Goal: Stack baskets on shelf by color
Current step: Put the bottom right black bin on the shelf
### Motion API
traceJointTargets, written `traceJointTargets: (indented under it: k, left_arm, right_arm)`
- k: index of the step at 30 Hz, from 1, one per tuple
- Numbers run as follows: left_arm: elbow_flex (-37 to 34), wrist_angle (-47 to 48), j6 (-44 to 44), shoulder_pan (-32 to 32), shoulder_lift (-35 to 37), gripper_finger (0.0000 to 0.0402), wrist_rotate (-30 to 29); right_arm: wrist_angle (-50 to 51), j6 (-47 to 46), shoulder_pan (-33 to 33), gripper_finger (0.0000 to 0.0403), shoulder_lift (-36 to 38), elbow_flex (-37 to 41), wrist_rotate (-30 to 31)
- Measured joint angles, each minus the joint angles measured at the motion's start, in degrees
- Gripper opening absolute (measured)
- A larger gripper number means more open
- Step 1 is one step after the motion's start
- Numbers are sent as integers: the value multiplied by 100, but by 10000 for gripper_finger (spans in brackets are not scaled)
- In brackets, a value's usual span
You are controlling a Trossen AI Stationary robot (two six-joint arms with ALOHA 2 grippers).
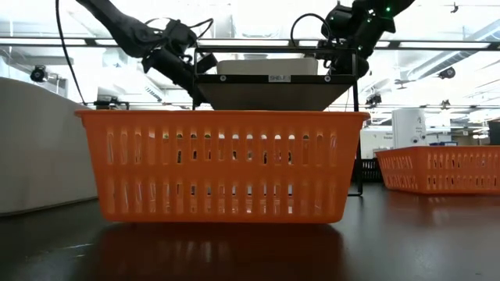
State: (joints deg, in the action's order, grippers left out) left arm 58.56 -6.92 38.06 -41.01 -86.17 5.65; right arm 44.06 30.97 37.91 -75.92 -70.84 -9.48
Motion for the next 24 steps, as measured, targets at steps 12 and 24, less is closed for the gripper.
traceJointTargets:
  k: [12,24]
  left_arm:
    - [0,286,-318,1,562,1,-664]
    - [-799,1649,-2177,1508,2931,1,-234]
  right_arm:
    - [240,-348,-32,9,243,54,3]
    - [-123,-1390,-1622,9,1692,893,350]
